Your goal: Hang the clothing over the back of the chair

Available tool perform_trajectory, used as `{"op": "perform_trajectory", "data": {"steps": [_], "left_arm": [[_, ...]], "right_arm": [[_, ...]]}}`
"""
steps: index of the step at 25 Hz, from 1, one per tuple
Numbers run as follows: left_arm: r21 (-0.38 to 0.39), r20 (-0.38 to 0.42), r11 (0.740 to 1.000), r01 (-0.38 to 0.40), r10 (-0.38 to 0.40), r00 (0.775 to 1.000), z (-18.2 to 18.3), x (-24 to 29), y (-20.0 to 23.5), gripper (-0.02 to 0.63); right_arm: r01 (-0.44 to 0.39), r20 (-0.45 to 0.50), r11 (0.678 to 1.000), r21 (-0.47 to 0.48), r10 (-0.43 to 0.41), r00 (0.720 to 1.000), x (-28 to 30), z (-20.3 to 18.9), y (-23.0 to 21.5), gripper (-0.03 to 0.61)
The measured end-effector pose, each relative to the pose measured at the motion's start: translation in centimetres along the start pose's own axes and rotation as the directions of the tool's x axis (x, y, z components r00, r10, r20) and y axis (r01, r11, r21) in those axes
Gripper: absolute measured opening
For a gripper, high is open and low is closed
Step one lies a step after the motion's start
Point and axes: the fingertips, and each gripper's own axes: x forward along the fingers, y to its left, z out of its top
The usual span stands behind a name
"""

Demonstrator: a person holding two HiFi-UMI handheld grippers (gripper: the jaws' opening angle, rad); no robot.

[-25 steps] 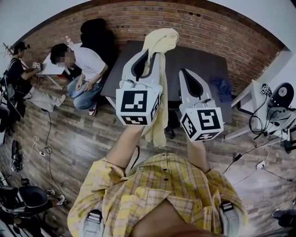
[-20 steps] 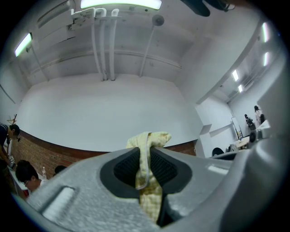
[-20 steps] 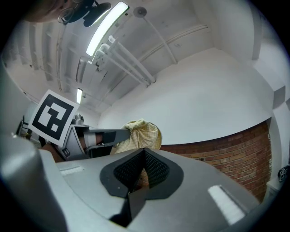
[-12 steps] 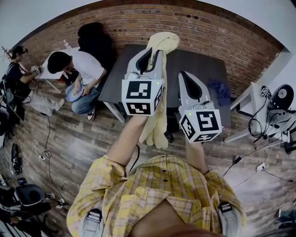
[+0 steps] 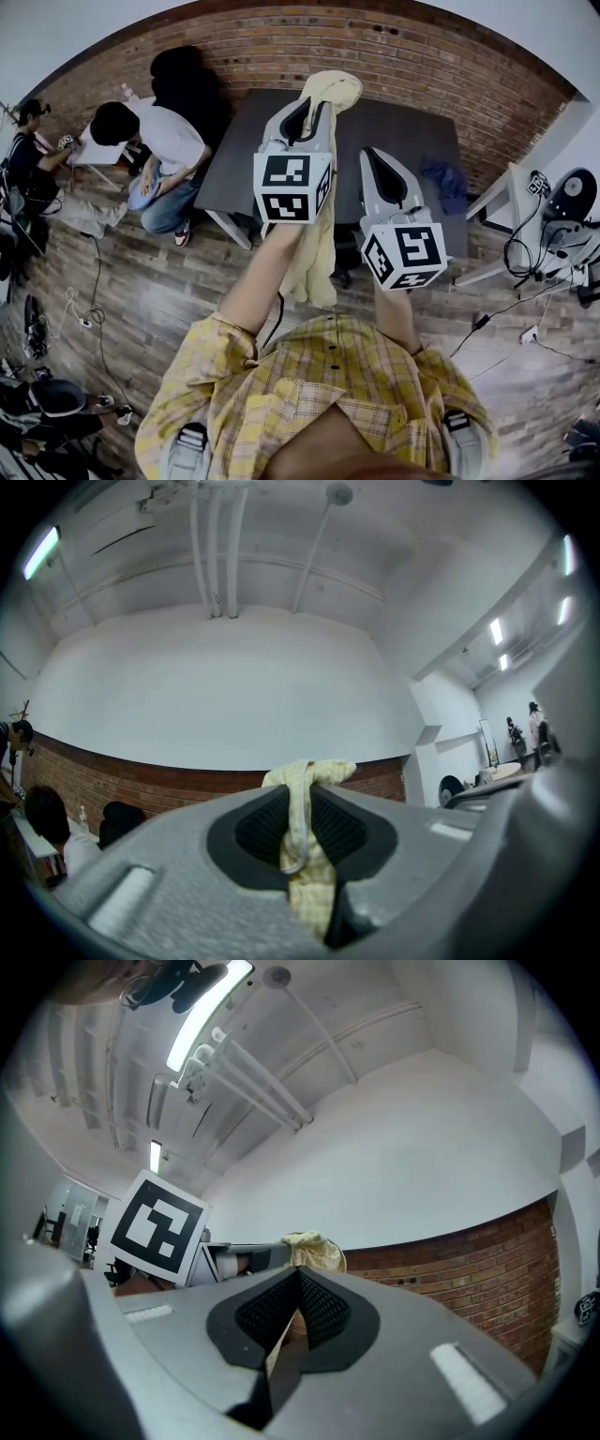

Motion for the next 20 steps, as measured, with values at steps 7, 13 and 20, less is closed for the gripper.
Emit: {"op": "perform_trajectory", "data": {"steps": [7,13,20], "left_arm": [[-0.015,-0.036,1.0,-0.001,0.001,0.999,-2.0,2.0,0.2,0.067],[-0.031,-0.072,1.0,-0.002,0.0,0.997,-4.2,3.8,0.5,0.067],[-0.046,-0.117,0.999,0.003,-0.008,0.993,-6.7,5.2,0.3,0.067]], "right_arm": [[0.01,-0.02,1.0,0.013,-0.009,1.0,1.1,-1.1,-1.4,-0.003],[0.019,-0.041,1.0,0.021,-0.018,0.999,1.9,-2.2,-2.4,-0.003],[0.033,-0.063,0.999,0.028,-0.031,0.998,2.6,-3.6,-3.7,-0.003]]}}
